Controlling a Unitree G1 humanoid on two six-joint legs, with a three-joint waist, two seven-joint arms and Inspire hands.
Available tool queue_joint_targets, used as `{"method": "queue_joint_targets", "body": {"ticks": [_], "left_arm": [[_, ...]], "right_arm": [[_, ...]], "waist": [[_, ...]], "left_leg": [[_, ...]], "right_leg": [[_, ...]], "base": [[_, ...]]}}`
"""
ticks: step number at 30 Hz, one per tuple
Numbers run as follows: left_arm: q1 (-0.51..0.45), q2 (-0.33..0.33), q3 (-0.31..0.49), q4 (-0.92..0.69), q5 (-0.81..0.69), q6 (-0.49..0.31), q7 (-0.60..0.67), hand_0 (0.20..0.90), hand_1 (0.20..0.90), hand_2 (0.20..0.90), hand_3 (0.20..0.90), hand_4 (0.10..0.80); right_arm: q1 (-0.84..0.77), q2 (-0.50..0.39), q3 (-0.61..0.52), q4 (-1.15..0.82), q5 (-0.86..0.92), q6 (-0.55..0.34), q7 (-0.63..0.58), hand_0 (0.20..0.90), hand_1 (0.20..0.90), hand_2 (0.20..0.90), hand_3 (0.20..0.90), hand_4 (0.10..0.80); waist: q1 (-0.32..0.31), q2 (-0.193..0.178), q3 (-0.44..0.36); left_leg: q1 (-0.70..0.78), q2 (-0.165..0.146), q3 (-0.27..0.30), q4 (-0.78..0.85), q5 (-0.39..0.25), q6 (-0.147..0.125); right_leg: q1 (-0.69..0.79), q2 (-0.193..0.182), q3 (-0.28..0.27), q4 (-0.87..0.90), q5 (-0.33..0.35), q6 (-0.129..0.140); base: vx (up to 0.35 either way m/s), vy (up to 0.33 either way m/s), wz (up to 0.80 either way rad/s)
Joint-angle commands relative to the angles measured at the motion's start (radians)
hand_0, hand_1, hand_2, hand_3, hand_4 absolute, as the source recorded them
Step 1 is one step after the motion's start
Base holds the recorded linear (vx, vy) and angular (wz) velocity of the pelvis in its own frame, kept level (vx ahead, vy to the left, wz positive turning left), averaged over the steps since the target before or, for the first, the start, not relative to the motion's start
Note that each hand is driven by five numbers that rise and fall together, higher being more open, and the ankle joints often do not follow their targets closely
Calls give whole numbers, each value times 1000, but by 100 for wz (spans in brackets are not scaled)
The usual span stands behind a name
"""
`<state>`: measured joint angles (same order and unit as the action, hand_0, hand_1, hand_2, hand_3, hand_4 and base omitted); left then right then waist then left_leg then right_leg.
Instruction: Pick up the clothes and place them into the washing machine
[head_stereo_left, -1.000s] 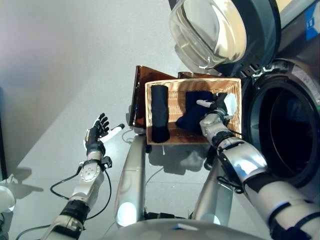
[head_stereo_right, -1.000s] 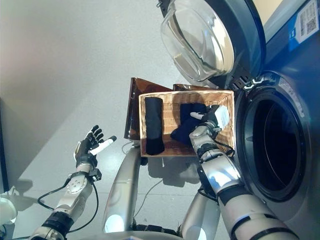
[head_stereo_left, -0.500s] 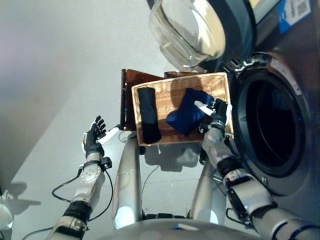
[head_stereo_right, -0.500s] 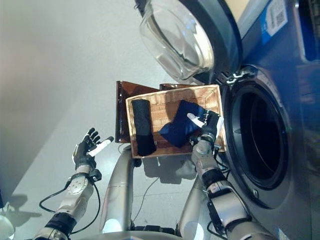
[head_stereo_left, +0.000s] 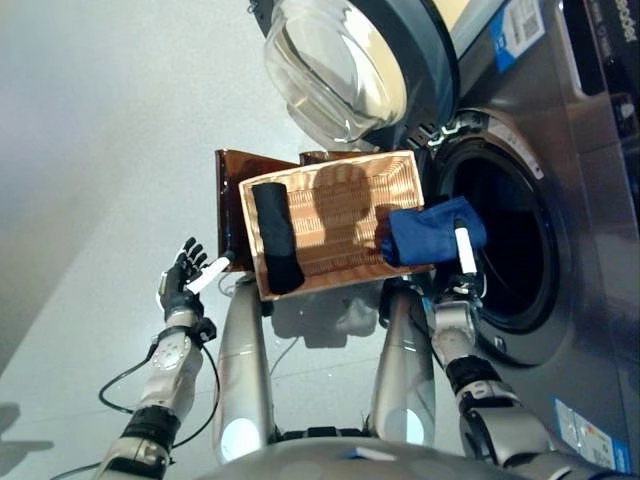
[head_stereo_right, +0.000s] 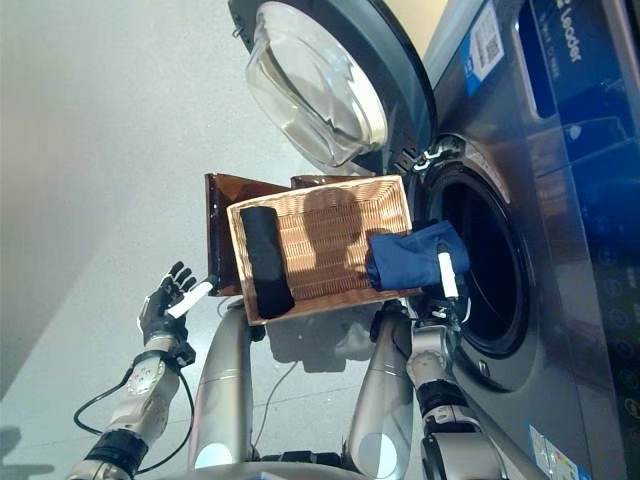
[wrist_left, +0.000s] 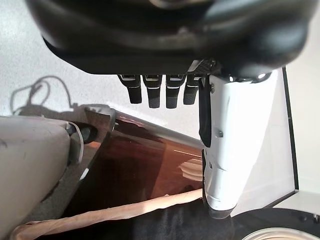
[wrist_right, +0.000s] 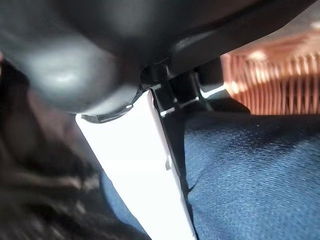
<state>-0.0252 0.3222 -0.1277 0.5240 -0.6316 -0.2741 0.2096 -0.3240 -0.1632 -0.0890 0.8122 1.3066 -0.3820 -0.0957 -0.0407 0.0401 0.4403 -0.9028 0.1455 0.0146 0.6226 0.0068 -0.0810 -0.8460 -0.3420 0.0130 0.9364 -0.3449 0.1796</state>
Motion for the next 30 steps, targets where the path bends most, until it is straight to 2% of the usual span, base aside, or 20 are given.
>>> {"method": "queue_joint_targets", "body": {"ticks": [1,3,4,5,6,7,8,9,12,18,19,20,21,22,23,25,30], "left_arm": [[43,13,49,-8,-33,-52,-10,900,900,900,900,800],[40,12,48,-7,-38,-55,-7,900,900,900,900,800],[39,10,48,-5,-39,-55,-3,900,900,900,900,800],[39,7,45,-7,-38,-58,-1,900,900,900,900,800],[38,6,43,-6,-39,-59,1,900,900,900,900,800],[33,6,39,-5,-39,-61,4,900,900,900,900,800],[32,4,37,-1,-39,-61,4,900,900,900,900,800],[26,3,26,0,-43,-65,5,900,900,900,900,800],[26,4,20,-4,-43,-66,8,900,900,900,900,800],[28,16,3,1,-44,-67,5,900,900,900,900,800],[26,16,3,1,-44,-66,6,900,900,900,900,800],[33,20,-3,-9,-43,-67,4,900,900,900,900,800],[32,20,-3,-9,-43,-67,4,900,900,900,900,800],[35,24,-7,-6,-46,-66,2,900,900,900,900,800],[35,25,-7,-1,-47,-64,2,900,900,900,900,800],[34,27,-11,1,-48,-64,1,900,900,900,900,800],[35,36,-17,6,-49,-61,2,900,900,900,900,800]], "right_arm": [[5,-13,-87,-35,105,-113,84,200,200,200,200,300],[-7,-10,-103,-45,132,-130,87,200,200,200,200,300],[-21,-9,-118,-48,144,-147,87,200,200,200,200,300],[-31,-6,-135,-41,161,-160,84,200,200,200,200,300],[-43,-4,-151,-39,172,-179,75,200,200,200,200,300],[-56,-5,-166,-32,179,-192,66,200,200,200,200,300],[-68,-7,-176,-21,186,-200,57,200,200,200,200,300],[-94,-17,-196,0,197,-216,45,200,200,200,200,300],[-123,-36,-227,27,210,-231,28,200,200,200,200,300],[-230,-114,-284,107,235,-270,-24,200,200,200,200,300],[-233,-116,-285,109,235,-270,-24,200,200,200,200,300],[-255,-139,-300,118,243,-285,-38,200,200,200,200,300],[-257,-141,-301,120,242,-285,-38,200,200,200,200,300],[-272,-166,-319,133,245,-298,-56,200,200,200,200,300],[-279,-178,-328,136,247,-303,-63,200,200,200,200,300],[-289,-197,-335,150,245,-307,-74,200,200,200,200,300],[-338,-280,-365,219,252,-317,-118,200,200,200,200,300]], "waist": [[11,12,-50],[12,13,-52],[11,14,-49],[11,15,-55],[10,17,-57],[9,18,-52],[9,18,-60],[9,20,-57],[11,23,-59],[23,31,-67],[24,32,-73],[27,34,-71],[28,35,-76],[28,35,-74],[29,35,-82],[29,35,-78],[33,35,-86]], "left_leg": [[26,44,-36,105,-151,-49],[27,43,-36,105,-153,-48],[18,39,-32,90,-116,-41],[28,40,-36,104,-155,-47],[28,40,-36,107,-158,-47],[18,37,-32,94,-121,-40],[26,38,-36,105,-155,-46],[14,35,-33,98,-125,-40],[15,34,-31,99,-128,-39],[14,32,-31,98,-129,-38],[23,34,-34,103,-157,-44],[16,32,-31,97,-131,-38],[24,33,-34,102,-158,-43],[15,32,-31,98,-131,-38],[23,33,-34,101,-156,-43],[14,32,-31,92,-127,-38],[13,32,-33,93,-129,-39]], "right_leg": [[-19,-39,67,-198,249,7],[-18,-38,68,-199,250,7],[-25,-37,68,-218,287,2],[-17,-38,69,-201,250,10],[-18,-38,70,-199,249,10],[-25,-38,68,-216,284,4],[-17,-38,71,-203,252,10],[-22,-38,69,-217,281,4],[-21,-40,67,-216,280,5],[-17,-41,65,-220,280,7],[-11,-40,67,-211,254,12],[-16,-41,66,-221,278,7],[-9,-41,67,-212,253,12],[-15,-42,64,-219,277,7],[-8,-41,66,-212,253,12],[-14,-42,64,-225,281,8],[-13,-42,63,-227,281,10]], "base": [[0,0,0],[-47,9,0],[0,0,0],[13,5,-3],[8,8,-6],[1,6,-6],[-103,13,-6],[2,-7,-3],[-32,3,0],[16,-2,0],[-1,2,4],[99,-7,6],[-92,15,4],[101,-15,0],[-91,8,-3],[-46,5,3],[23,-1,2]]}}
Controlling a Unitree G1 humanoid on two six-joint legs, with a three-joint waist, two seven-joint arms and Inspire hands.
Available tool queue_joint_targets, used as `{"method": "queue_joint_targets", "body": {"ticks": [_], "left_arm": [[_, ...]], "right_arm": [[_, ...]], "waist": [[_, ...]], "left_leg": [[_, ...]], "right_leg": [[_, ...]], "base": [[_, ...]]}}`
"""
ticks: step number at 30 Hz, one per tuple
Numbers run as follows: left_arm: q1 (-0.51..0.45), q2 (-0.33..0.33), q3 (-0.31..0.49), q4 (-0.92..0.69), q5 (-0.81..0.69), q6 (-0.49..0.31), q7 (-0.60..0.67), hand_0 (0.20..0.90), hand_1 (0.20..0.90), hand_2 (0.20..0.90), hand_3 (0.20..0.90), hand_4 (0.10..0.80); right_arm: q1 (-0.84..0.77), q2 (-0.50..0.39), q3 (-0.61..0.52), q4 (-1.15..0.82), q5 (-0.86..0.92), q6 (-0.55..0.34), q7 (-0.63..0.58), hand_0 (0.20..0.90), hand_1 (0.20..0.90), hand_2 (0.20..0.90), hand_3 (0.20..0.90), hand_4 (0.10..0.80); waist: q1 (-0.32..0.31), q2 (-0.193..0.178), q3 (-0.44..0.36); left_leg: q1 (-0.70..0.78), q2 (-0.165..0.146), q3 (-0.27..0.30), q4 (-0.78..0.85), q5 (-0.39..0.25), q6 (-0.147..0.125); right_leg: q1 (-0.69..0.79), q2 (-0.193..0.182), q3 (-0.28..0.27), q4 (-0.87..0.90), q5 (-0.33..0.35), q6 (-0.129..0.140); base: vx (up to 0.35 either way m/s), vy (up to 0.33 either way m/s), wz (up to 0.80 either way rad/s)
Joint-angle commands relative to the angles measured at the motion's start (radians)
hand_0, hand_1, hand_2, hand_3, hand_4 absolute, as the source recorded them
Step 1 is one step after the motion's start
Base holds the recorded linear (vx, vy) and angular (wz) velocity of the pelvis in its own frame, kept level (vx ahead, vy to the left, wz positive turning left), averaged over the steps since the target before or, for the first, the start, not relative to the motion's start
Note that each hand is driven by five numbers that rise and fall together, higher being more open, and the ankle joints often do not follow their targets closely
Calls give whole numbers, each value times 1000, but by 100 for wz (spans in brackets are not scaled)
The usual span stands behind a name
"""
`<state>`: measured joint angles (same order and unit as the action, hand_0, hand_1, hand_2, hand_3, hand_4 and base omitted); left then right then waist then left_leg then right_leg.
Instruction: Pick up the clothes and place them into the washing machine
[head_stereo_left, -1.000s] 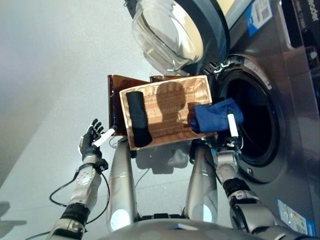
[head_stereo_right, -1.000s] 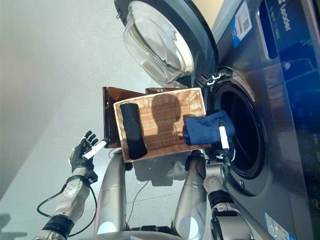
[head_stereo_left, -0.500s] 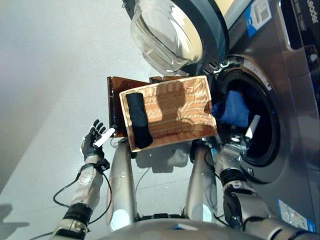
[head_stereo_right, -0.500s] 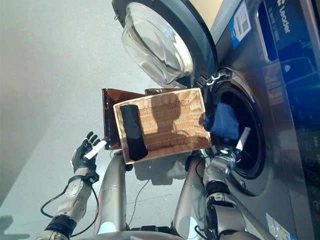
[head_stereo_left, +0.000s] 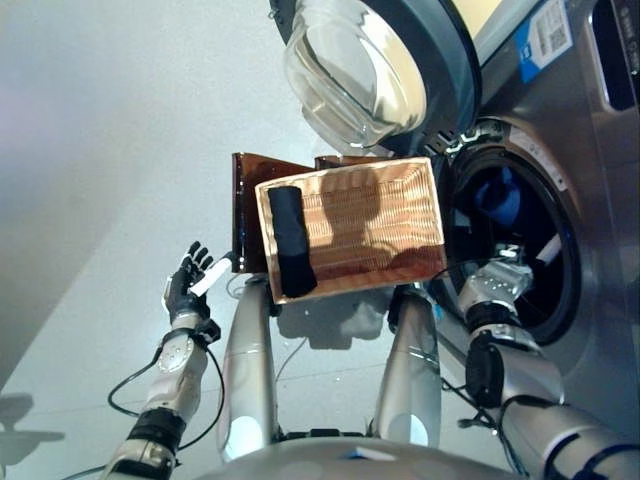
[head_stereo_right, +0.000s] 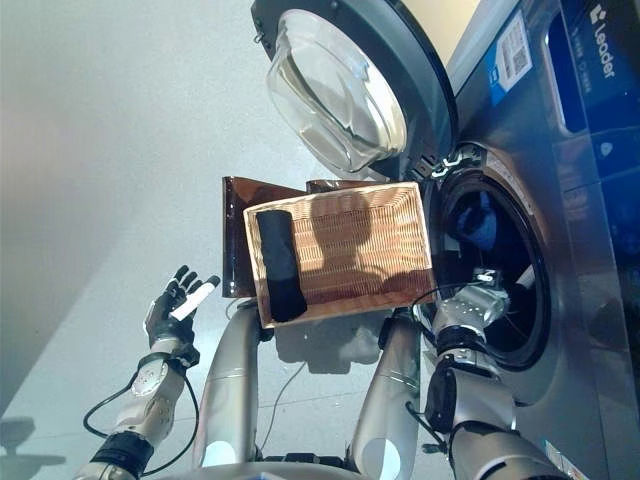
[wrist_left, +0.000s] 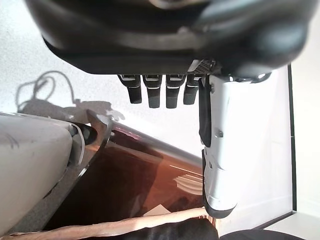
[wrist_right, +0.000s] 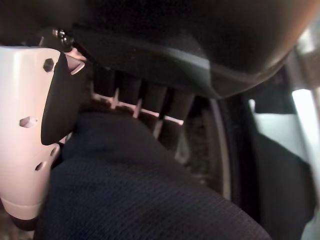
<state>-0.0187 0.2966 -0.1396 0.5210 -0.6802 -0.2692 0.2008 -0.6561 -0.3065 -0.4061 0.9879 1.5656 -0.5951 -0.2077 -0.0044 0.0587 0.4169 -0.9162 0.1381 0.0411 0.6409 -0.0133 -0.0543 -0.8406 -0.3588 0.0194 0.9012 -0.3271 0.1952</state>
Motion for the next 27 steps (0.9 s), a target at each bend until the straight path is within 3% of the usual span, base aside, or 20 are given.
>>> {"method": "queue_joint_targets", "body": {"ticks": [1,13,21,23,24,27], "left_arm": [[31,64,-7,13,-1,-63,12,900,900,900,900,800],[47,88,-15,29,-7,-46,17,900,900,900,900,800],[51,92,-33,28,-12,-41,20,900,900,900,900,800],[51,90,-37,31,-14,-39,19,900,900,900,900,800],[51,89,-38,32,-16,-40,19,900,900,900,900,800],[53,90,-36,27,-20,-39,16,900,900,900,900,800]], "right_arm": [[-19,-158,-55,60,-7,-111,-22,200,200,200,200,300],[-101,-333,-122,189,-18,-164,-192,200,200,200,200,300],[-126,-369,-113,231,-51,-164,-266,200,200,200,200,300],[-126,-362,-107,233,-50,-155,-263,546,546,546,546,547],[-125,-356,-101,242,-49,-146,-263,900,900,900,900,800],[-128,-350,-89,247,-50,-138,-258,900,900,900,900,800]], "waist": [[-1,16,-69],[1,23,-90],[1,21,-94],[1,21,-93],[2,22,-93],[3,22,-93]], "left_leg": [[32,41,-63,82,-131,-70],[31,43,-55,82,-122,-65],[33,47,-54,84,-125,-65],[32,47,-55,84,-125,-64],[32,47,-53,84,-125,-64],[31,46,-52,84,-124,-64]], "right_leg": [[-13,-24,59,-183,241,-2],[-15,-26,60,-196,257,-3],[-11,-24,63,-200,258,-3],[-12,-23,63,-200,258,-4],[-11,-24,63,-199,257,-4],[-12,-23,64,-200,259,-5]], "base": [[0,0,0],[-2,4,0],[4,1,0],[5,7,-4],[0,0,0],[0,0,0]]}}
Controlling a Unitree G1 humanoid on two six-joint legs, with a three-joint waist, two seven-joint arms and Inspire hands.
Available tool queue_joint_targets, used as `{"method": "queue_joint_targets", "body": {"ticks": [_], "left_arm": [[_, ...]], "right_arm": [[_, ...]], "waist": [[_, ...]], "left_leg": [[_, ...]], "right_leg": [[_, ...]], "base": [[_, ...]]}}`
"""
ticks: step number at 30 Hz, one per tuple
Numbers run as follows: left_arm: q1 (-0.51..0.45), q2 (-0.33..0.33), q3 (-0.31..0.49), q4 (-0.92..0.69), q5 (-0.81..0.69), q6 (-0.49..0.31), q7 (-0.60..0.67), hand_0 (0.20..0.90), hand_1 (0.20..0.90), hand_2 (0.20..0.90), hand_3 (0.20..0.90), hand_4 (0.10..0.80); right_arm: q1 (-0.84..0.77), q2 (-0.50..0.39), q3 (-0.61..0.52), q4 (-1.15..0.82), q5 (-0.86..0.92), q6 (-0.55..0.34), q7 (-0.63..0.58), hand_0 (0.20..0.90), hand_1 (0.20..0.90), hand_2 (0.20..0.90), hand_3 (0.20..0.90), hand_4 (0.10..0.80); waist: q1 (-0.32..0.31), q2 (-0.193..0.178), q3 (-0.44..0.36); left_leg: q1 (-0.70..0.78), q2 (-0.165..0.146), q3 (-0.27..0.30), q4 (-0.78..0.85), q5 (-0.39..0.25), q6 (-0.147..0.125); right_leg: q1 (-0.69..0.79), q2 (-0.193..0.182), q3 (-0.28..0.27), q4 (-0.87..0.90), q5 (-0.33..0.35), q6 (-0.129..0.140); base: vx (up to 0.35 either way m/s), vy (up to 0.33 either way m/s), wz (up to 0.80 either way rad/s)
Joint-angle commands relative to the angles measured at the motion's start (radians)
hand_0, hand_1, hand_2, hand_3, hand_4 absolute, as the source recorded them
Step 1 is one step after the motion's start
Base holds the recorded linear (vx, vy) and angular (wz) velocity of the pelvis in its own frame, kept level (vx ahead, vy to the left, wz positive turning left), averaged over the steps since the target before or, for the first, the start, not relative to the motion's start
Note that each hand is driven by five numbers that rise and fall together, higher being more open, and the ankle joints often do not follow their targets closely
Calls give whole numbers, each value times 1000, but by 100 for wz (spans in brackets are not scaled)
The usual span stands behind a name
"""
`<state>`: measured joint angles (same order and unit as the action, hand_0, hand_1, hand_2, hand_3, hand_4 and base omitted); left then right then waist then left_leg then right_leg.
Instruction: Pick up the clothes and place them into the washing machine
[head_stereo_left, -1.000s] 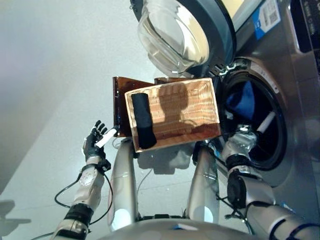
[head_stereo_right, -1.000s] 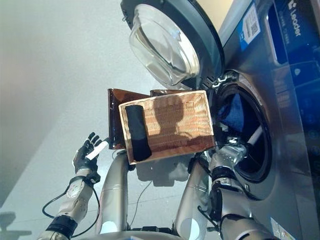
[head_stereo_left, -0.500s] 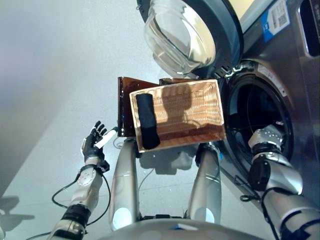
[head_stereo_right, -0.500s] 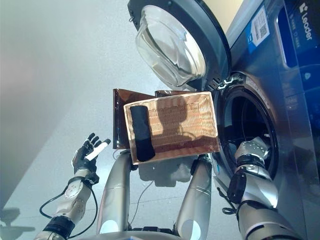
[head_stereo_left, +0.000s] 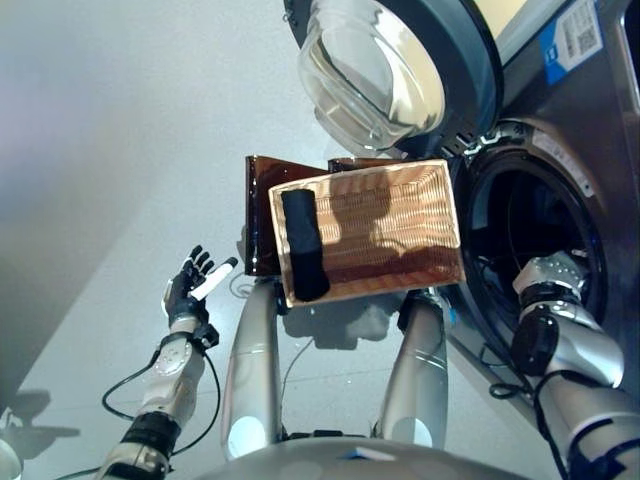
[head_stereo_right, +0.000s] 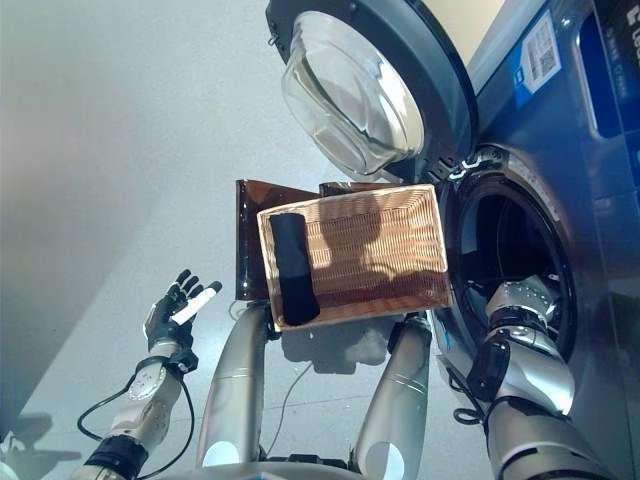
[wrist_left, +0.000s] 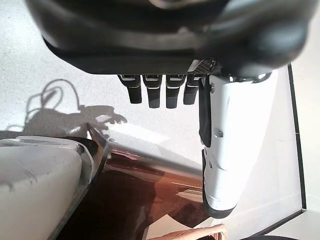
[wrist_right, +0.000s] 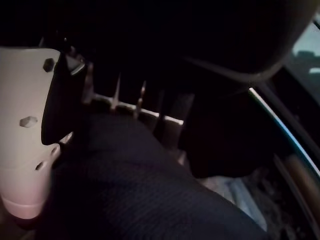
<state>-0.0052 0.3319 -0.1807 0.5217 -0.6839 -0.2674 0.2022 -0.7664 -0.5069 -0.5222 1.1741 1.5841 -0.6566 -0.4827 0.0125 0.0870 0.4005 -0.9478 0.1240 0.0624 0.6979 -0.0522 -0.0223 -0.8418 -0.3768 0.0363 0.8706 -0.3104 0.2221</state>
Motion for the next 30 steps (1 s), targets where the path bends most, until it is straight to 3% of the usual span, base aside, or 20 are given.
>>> {"method": "queue_joint_targets", "body": {"ticks": [1,14,23,30], "left_arm": [[41,54,8,23,-17,-41,15,900,900,900,900,800],[37,46,21,22,-25,-43,17,900,900,900,900,800],[26,30,43,38,-14,-57,17,900,900,900,900,800],[27,28,64,47,-8,-65,-12,900,900,900,900,800]], "right_arm": [[-18,-140,32,62,-69,-69,19,900,900,900,900,800],[-5,-49,78,9,-84,-55,47,900,900,900,900,800],[90,107,206,-131,-155,23,163,900,900,900,900,800],[176,137,281,-94,-256,137,198,900,900,900,900,800]], "waist": [[-12,-6,-77],[-13,-11,-70],[-16,-27,-57],[-16,-52,-72]], "left_leg": [[64,58,-73,26,-85,-95],[72,56,-69,20,-78,-93],[107,58,-62,-50,-42,-96],[202,52,-67,-168,7,-106]], "right_leg": [[-9,-4,47,-171,242,-32],[2,-4,45,-177,248,-34],[42,-1,27,-240,283,-30],[150,-6,-12,-357,322,-21]], "base": [[0,0,0],[0,0,0],[0,-1,-1],[19,-25,2]]}}
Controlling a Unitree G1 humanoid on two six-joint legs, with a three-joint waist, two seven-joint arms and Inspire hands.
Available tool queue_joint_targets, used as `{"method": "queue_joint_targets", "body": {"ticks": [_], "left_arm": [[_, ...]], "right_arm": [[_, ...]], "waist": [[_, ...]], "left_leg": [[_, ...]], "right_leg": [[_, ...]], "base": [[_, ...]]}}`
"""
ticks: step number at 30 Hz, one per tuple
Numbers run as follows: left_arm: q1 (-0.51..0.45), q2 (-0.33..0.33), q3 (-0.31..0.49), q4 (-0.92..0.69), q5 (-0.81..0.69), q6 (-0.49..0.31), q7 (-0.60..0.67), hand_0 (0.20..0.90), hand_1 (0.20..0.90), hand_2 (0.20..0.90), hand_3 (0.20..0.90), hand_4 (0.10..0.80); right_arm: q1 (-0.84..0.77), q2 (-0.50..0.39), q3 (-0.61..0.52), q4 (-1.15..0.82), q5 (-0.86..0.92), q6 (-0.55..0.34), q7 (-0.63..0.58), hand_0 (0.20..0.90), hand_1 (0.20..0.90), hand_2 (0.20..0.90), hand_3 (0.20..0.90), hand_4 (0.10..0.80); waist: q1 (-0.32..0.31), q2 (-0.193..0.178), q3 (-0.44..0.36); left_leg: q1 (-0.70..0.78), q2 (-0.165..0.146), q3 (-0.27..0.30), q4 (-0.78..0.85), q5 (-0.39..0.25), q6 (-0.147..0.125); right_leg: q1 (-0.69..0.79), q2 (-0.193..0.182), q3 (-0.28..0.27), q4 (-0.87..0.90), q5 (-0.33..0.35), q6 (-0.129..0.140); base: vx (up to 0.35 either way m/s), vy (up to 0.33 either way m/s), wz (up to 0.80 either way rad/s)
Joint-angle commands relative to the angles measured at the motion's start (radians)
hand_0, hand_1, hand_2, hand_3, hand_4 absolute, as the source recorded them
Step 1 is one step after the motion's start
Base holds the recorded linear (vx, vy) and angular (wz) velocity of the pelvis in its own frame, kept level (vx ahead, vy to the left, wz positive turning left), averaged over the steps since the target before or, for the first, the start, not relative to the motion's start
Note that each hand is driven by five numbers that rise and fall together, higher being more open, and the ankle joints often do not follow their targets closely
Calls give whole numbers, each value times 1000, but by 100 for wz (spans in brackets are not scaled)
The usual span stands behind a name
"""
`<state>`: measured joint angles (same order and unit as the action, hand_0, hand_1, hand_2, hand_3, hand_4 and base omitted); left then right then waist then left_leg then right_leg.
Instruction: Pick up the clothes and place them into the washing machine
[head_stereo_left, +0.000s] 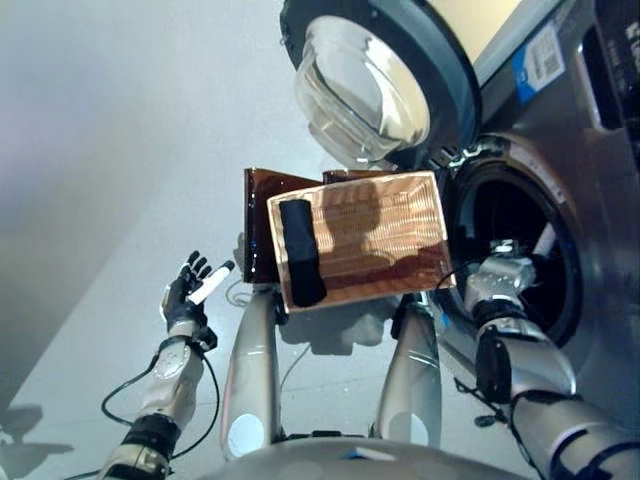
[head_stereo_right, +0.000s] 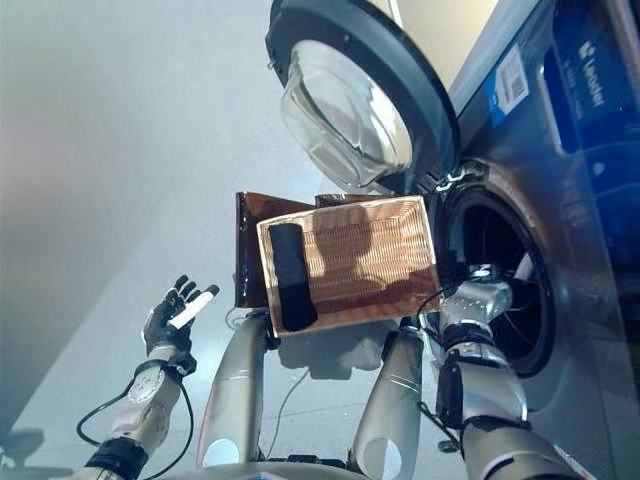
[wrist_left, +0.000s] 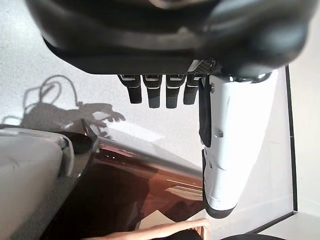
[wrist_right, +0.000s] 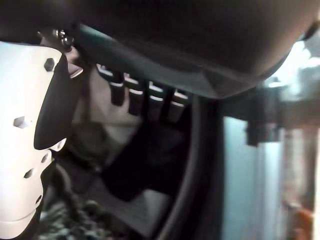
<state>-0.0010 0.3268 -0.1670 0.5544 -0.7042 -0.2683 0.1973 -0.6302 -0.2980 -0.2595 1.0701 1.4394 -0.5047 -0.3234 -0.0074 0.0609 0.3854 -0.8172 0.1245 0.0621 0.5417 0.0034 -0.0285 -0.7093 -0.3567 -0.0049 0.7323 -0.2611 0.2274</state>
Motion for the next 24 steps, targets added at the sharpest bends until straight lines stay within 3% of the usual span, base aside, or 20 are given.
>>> {"method": "queue_joint_targets", "body": {"ticks": [1,9,17,24], "left_arm": [[23,33,50,14,12,-64,-7,900,900,900,900,800],[28,33,64,27,41,-66,-26,900,900,900,900,800],[15,26,56,100,84,-72,-38,900,900,900,900,800],[-22,7,47,144,120,-79,-18,900,900,900,900,800]], "right_arm": [[40,-72,18,9,-112,-15,38,900,900,900,900,800],[95,-70,97,22,-255,70,56,900,900,900,900,800],[135,-81,242,80,-563,176,30,900,900,900,900,800],[164,16,402,31,-753,204,44,900,900,900,900,800]], "waist": [[4,-25,-56],[4,-44,-64],[11,-63,-79],[16,-69,-77]], "left_leg": [[74,51,-66,-14,-48,-100],[187,49,-68,-147,8,-110],[290,62,-65,-244,49,-124],[340,64,-68,-246,50,-126]], "right_leg": [[21,-26,28,-221,274,-26],[140,-32,-16,-351,327,-13],[248,-39,-54,-440,362,-1],[305,-45,-67,-444,360,3]], "base": [[39,-41,10],[37,-30,2],[47,-27,1],[46,-3,3]]}}
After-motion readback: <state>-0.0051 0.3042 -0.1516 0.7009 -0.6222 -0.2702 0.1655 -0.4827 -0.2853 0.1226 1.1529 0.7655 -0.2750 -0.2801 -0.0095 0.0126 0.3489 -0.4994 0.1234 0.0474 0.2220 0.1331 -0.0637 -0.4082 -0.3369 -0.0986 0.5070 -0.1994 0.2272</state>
